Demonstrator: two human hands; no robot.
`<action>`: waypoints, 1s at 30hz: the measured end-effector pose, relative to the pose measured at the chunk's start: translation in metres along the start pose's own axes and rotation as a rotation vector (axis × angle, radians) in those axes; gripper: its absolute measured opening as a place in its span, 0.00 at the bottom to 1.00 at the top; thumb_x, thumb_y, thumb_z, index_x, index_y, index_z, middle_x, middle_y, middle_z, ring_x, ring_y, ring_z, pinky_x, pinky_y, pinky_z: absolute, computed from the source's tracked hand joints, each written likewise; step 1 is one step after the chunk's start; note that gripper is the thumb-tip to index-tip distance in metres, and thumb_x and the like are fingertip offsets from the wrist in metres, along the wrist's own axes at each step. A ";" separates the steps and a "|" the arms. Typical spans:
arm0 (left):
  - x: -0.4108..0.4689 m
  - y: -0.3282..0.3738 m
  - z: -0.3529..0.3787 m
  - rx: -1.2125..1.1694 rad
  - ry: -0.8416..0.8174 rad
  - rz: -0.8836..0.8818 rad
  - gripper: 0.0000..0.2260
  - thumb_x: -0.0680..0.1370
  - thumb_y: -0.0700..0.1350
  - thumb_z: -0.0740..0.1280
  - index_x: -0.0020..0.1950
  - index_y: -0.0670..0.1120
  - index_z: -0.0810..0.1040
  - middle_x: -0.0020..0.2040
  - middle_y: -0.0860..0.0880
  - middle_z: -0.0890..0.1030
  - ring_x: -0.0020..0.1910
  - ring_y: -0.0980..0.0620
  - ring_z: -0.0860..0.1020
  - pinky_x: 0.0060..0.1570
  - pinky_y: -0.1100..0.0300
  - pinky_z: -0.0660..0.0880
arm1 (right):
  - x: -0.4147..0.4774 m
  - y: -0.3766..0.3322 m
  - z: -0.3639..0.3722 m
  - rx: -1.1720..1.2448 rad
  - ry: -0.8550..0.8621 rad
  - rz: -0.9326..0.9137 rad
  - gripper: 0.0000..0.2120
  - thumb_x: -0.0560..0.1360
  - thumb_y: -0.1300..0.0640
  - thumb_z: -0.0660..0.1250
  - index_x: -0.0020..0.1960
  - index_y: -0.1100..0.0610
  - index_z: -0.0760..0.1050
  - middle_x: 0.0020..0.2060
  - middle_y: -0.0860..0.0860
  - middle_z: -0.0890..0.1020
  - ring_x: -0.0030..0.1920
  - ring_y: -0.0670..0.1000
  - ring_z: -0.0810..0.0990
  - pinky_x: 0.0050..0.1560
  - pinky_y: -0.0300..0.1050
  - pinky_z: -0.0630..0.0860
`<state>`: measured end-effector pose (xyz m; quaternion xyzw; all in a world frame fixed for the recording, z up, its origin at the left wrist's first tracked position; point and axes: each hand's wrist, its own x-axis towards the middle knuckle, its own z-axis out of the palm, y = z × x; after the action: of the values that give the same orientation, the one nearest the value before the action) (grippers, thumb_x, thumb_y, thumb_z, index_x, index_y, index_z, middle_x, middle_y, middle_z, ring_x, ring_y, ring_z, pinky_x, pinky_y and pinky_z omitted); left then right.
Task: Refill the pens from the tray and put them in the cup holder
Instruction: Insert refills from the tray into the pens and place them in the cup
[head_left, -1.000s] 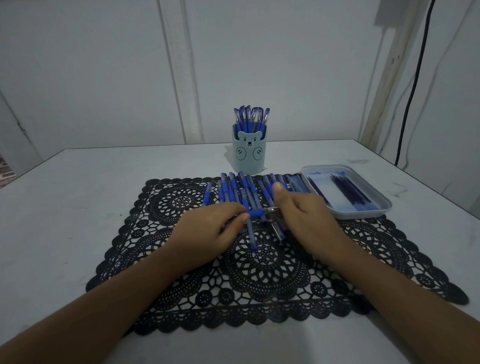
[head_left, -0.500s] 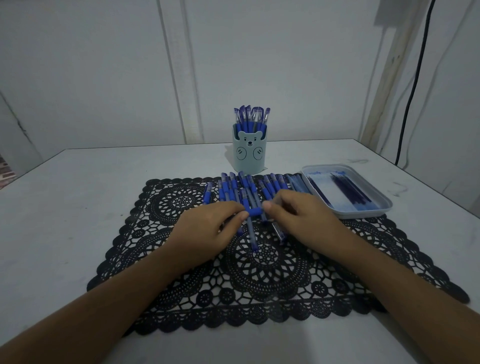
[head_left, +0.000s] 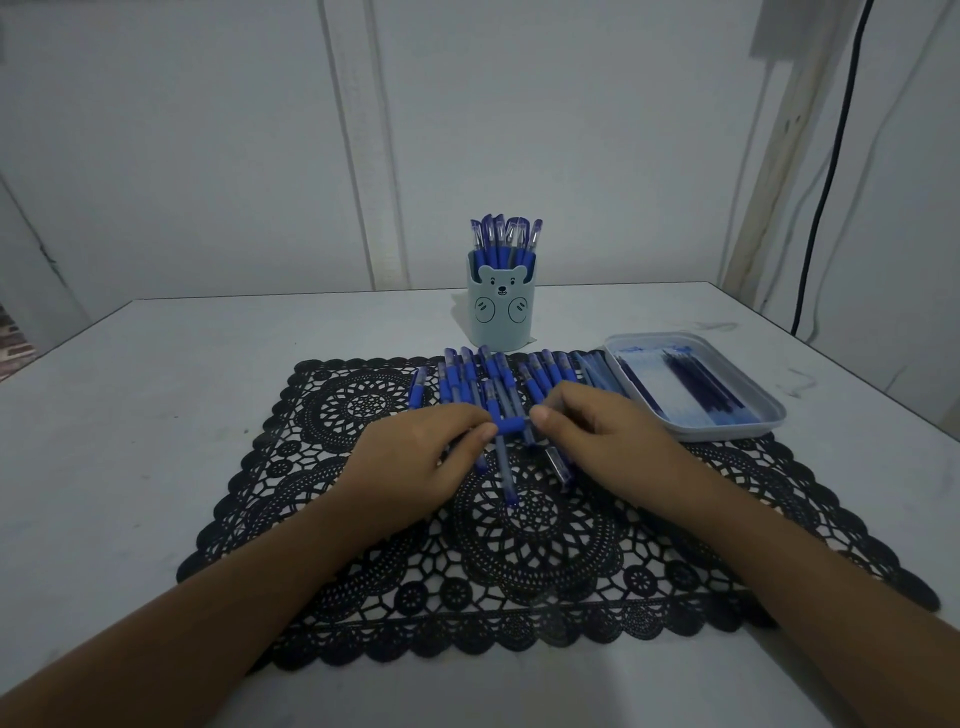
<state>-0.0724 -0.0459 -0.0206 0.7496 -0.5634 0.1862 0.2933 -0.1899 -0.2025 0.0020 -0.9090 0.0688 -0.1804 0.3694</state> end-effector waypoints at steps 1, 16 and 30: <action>0.000 0.000 0.000 0.017 0.011 0.007 0.14 0.78 0.52 0.55 0.48 0.50 0.78 0.33 0.64 0.70 0.35 0.68 0.70 0.37 0.77 0.66 | 0.001 0.000 0.001 -0.038 0.001 -0.014 0.13 0.78 0.49 0.57 0.36 0.51 0.70 0.29 0.47 0.72 0.29 0.42 0.69 0.32 0.34 0.66; 0.003 -0.008 0.007 0.059 0.020 -0.093 0.15 0.77 0.55 0.53 0.52 0.49 0.74 0.40 0.61 0.69 0.39 0.61 0.67 0.39 0.75 0.65 | -0.002 0.005 -0.003 -0.498 -0.006 0.105 0.18 0.80 0.45 0.48 0.35 0.50 0.65 0.31 0.46 0.72 0.34 0.48 0.74 0.40 0.44 0.74; 0.004 -0.010 0.006 0.002 0.032 -0.197 0.07 0.79 0.45 0.60 0.54 0.46 0.75 0.40 0.54 0.73 0.37 0.58 0.69 0.36 0.70 0.64 | 0.004 0.007 -0.010 -0.156 0.222 0.080 0.04 0.77 0.53 0.60 0.45 0.52 0.71 0.39 0.47 0.77 0.39 0.45 0.76 0.39 0.38 0.72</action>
<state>-0.0622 -0.0510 -0.0254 0.7987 -0.4819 0.1690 0.3184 -0.1902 -0.2149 0.0055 -0.9060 0.1591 -0.2591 0.2945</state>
